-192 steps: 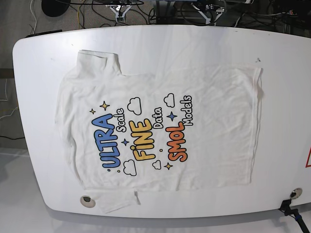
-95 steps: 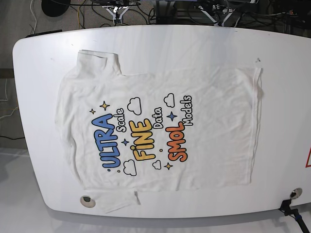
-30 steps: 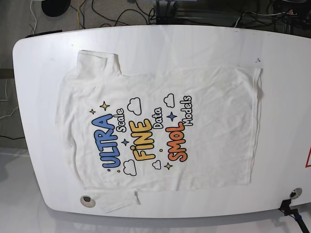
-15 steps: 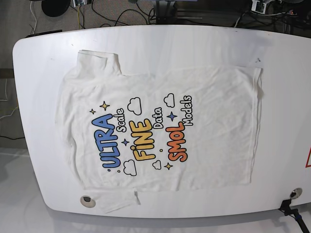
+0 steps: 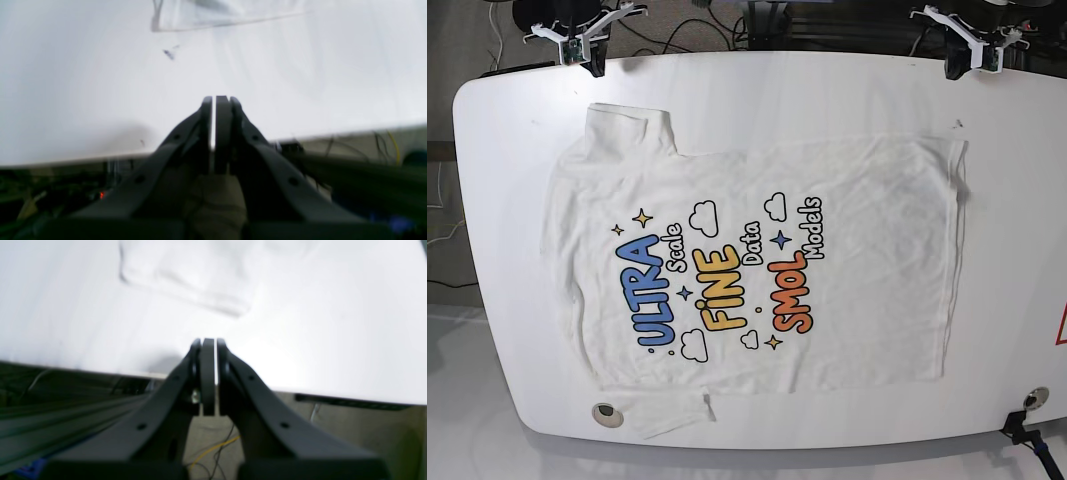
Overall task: Fold the T-shirt properly
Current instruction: 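Move both grippers down to the shirt's shoulders beside the collar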
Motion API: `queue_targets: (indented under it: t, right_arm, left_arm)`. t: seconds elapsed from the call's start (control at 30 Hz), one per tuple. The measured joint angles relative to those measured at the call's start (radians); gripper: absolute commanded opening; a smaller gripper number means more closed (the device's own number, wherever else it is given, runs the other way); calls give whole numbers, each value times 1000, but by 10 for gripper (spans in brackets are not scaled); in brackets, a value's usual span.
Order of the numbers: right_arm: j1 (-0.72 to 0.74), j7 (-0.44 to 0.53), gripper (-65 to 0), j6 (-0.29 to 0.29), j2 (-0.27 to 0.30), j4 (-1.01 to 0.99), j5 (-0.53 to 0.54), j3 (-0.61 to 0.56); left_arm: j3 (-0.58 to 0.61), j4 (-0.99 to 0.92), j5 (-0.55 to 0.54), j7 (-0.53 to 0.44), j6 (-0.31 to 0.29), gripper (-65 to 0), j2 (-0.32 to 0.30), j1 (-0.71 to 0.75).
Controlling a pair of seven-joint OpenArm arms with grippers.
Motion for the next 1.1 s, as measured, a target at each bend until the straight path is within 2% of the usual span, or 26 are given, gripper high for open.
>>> queue_targets:
  t: [0.07,0.1,0.23,0.3,0.33,0.43,0.5,0.57,0.63,0.8,0.87,1.1]
  right_arm:
    - [45,-36,-650,48,0,19,9,0]
    - [70,-47,-650,51,0,20,14,-1]
    - [109,-147,-633,93,2,13,38,-3]
    - [134,-204,-576,111,7,12,50,-6]
    - [141,-214,-543,116,8,12,56,-6]
    - [119,-222,-430,114,8,12,93,-6]
    - [116,-229,-384,110,8,11,109,-7]
    - [116,-222,-372,100,10,11,150,-6]
    - [113,-239,-371,100,11,13,163,0]
    - [129,-256,-370,65,10,12,172,1]
    - [147,-296,-368,48,9,12,191,8]
    - [213,-330,-367,40,7,13,205,56]
  left_arm:
    - [-27,-1,0,23,-21,-650,12,-68]
    - [-31,-2,0,24,-21,-650,16,-97]
    - [-56,-17,-11,88,-150,-635,27,-170]
    - [-59,-29,-10,148,-182,-612,28,-217]
    - [-60,-26,-14,140,-190,-600,26,-244]
    - [-60,-30,-22,166,-195,-559,30,-243]
    - [-60,-34,-22,192,-198,-530,39,-235]
    - [-63,-34,-23,203,-198,-505,50,-235]
    - [-67,-37,-25,238,-206,-509,66,-236]
    - [-67,-41,-36,223,-222,-497,66,-255]
    - [-68,-47,-36,224,-243,-492,66,-264]
    - [-91,-81,-48,230,-320,-488,68,-296]
